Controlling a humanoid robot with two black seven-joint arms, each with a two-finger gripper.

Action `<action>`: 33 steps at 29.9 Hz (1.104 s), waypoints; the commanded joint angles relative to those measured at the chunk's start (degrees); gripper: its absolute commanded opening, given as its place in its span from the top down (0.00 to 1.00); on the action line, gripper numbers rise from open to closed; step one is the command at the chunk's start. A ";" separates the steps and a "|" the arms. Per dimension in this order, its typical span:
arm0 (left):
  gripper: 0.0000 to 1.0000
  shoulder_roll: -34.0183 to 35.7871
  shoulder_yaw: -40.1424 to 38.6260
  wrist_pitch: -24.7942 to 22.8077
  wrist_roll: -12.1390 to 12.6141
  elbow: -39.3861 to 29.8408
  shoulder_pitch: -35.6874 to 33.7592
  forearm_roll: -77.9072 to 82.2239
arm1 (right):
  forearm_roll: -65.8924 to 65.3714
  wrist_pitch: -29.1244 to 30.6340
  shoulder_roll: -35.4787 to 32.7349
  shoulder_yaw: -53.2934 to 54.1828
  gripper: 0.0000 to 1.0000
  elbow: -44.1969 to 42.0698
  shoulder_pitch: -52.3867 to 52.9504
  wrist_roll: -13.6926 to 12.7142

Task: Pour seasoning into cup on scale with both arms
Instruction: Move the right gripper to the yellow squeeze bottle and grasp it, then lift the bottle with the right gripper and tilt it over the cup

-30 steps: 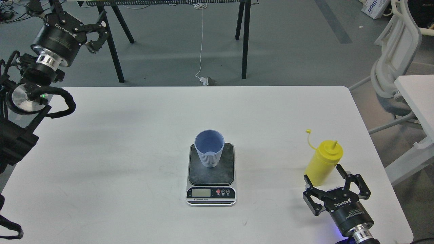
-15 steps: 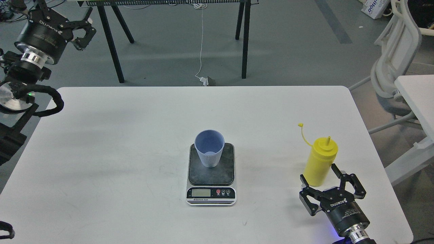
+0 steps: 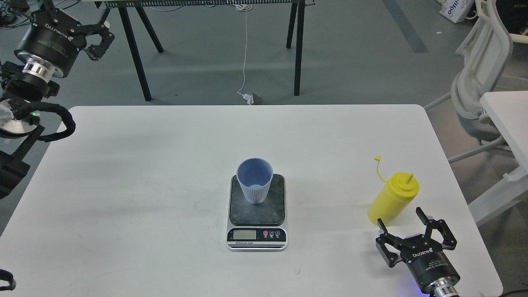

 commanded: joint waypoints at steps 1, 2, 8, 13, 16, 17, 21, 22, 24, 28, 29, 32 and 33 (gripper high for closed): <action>0.00 0.31 0.00 -0.05 0.00 0.00 -0.01 0.04 | 0.61 0.00 0.64 0.17 0.03 -2.16 0.78 0.05; 0.00 0.31 0.00 -0.05 0.00 0.00 -0.01 0.04 | 0.61 0.00 1.17 0.08 0.03 -2.34 1.04 0.05; 0.00 0.31 0.00 0.04 -0.09 0.00 0.08 0.04 | 0.53 0.00 2.66 -0.36 0.04 -4.27 5.08 -0.03; 0.01 0.83 0.00 -0.05 -0.09 0.00 0.08 0.04 | 0.61 0.00 4.33 -0.62 0.05 -7.79 8.60 -0.30; 0.00 1.18 0.00 -0.05 -0.09 0.00 0.08 0.04 | 0.61 0.00 4.34 -0.19 0.07 -7.88 9.13 -0.30; 0.00 1.27 0.00 -0.05 -0.09 0.00 0.08 0.04 | 0.61 0.00 4.34 -0.18 0.08 -7.97 9.22 -0.38; 0.01 1.27 0.00 0.04 -0.17 0.00 0.08 0.04 | 0.53 0.00 4.42 -0.62 0.12 -8.41 10.62 -0.47; 0.00 1.27 0.00 0.04 -0.17 0.00 0.08 0.04 | 0.53 0.00 4.42 -0.71 0.12 -8.84 11.06 -0.47; 0.00 1.27 0.00 0.12 -0.26 0.00 0.08 0.04 | 0.53 0.00 4.77 -0.89 0.13 -10.16 12.11 -0.47; 0.00 1.36 0.00 0.12 -0.26 0.00 0.08 0.04 | 0.53 0.00 5.83 -0.97 0.16 -12.18 13.78 -0.47; 0.00 1.36 0.00 0.12 -0.26 0.00 0.08 0.04 | 0.53 0.00 5.83 -1.15 0.18 -12.27 14.13 -0.47; 0.00 1.54 0.00 0.12 -0.35 0.00 0.08 0.04 | 0.53 0.00 5.83 -1.15 0.24 -12.19 14.58 -0.65; 0.01 1.54 0.00 0.12 -0.35 0.00 0.08 0.04 | 0.53 0.00 5.74 -1.15 0.28 -12.01 14.66 -0.65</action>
